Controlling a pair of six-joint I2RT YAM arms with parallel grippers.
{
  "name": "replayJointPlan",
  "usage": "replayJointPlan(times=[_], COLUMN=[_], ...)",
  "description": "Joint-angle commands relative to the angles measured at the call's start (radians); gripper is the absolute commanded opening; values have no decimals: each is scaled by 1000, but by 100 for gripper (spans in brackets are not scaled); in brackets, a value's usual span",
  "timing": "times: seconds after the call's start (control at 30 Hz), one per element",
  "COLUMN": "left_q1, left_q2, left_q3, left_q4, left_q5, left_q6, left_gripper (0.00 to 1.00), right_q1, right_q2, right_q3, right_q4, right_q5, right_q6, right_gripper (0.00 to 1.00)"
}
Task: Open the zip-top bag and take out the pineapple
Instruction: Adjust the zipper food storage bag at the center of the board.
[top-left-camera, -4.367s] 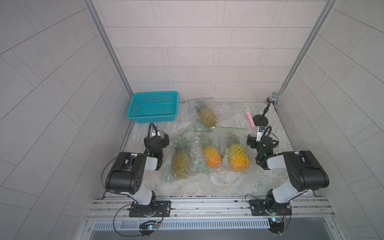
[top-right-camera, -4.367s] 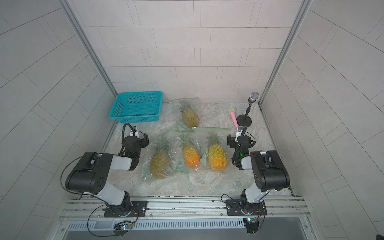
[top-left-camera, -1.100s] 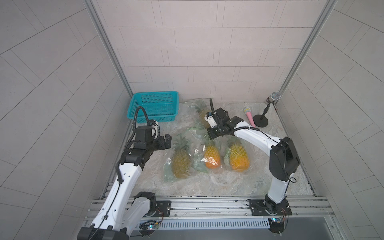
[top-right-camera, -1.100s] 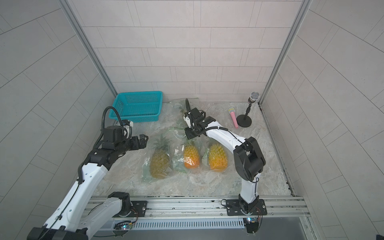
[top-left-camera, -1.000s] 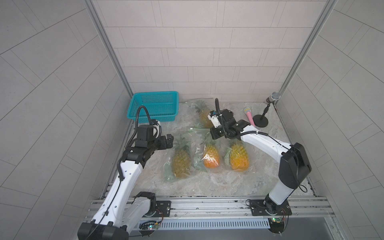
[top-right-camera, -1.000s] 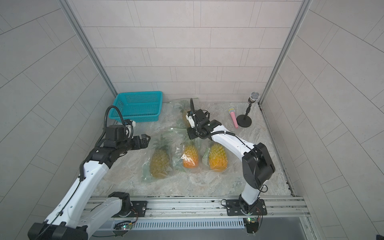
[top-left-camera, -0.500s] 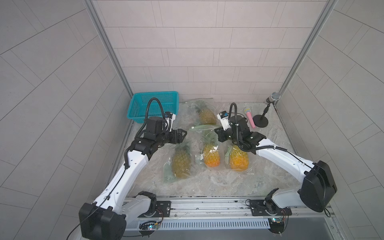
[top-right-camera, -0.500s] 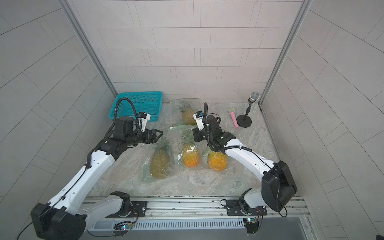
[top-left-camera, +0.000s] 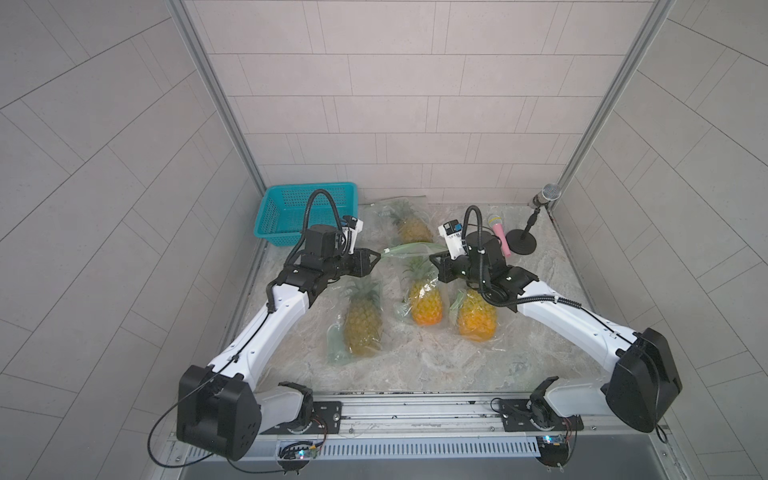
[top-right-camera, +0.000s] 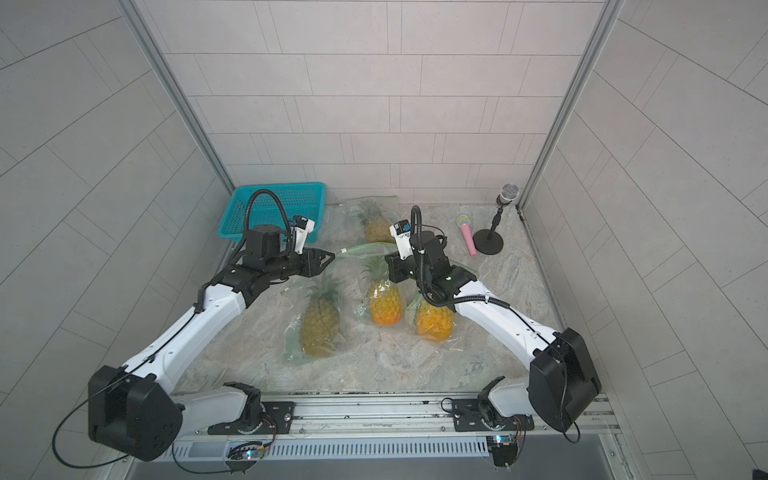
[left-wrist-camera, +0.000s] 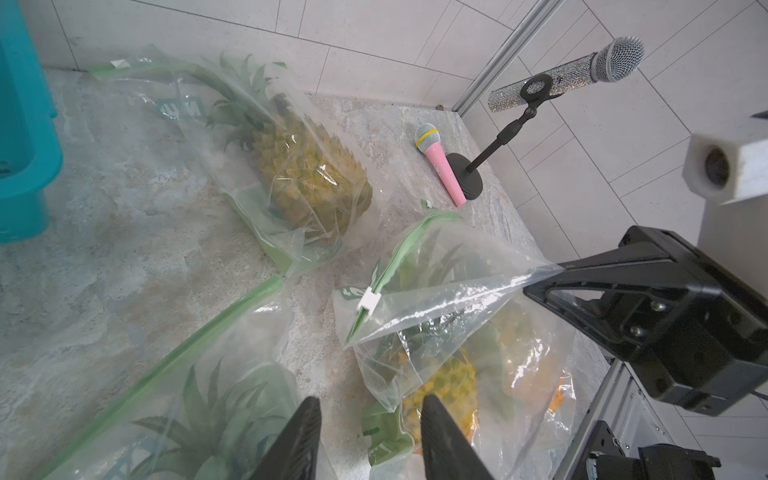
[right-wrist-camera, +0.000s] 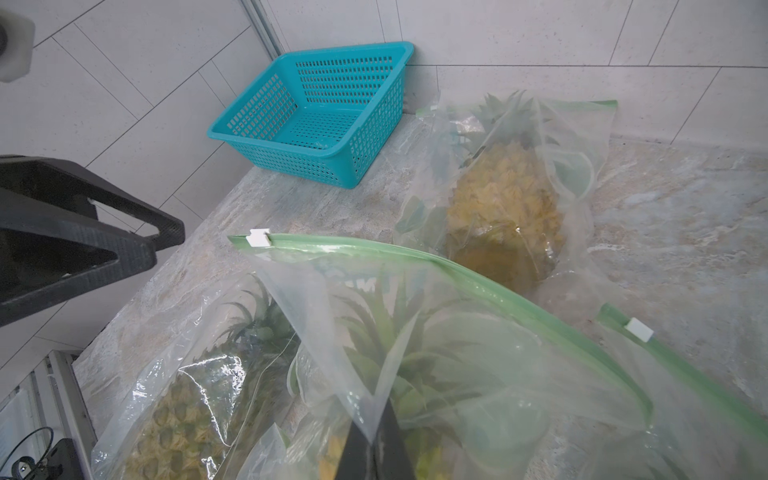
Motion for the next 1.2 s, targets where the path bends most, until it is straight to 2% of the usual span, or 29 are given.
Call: replayJointPlan(times=[0.0,0.1,0.33,0.5,0.73,0.93,1.17], left_q1=[-5,-5,-4,-4,-5,-4,-4], left_q2=[32,65,112,130,157,127,124], left_q3=[24,44,35,22,23,4,-6], left_q4=[90,82,110,169,164,143,122], left_q5=[15,-8,34,74,88,49,41], left_q6=[33,42,77,63,55,64,74], left_gripper=[44,41,40,35,35,38,36], right_q1=[-2,-2,-2,-2,-3,-5,-3], right_q2=[-33,-36,-39,-33,-28,-22,-18], right_q3=[-2,-5,0,4,7,11,16], right_q4=[48,47,45,43,38,37,34], right_q5=[-19,-23,-33,-40,-33,-31,-31], right_q6=[18,20,24,26,24,25,24], right_gripper=[0,0,0,0,0,0,0])
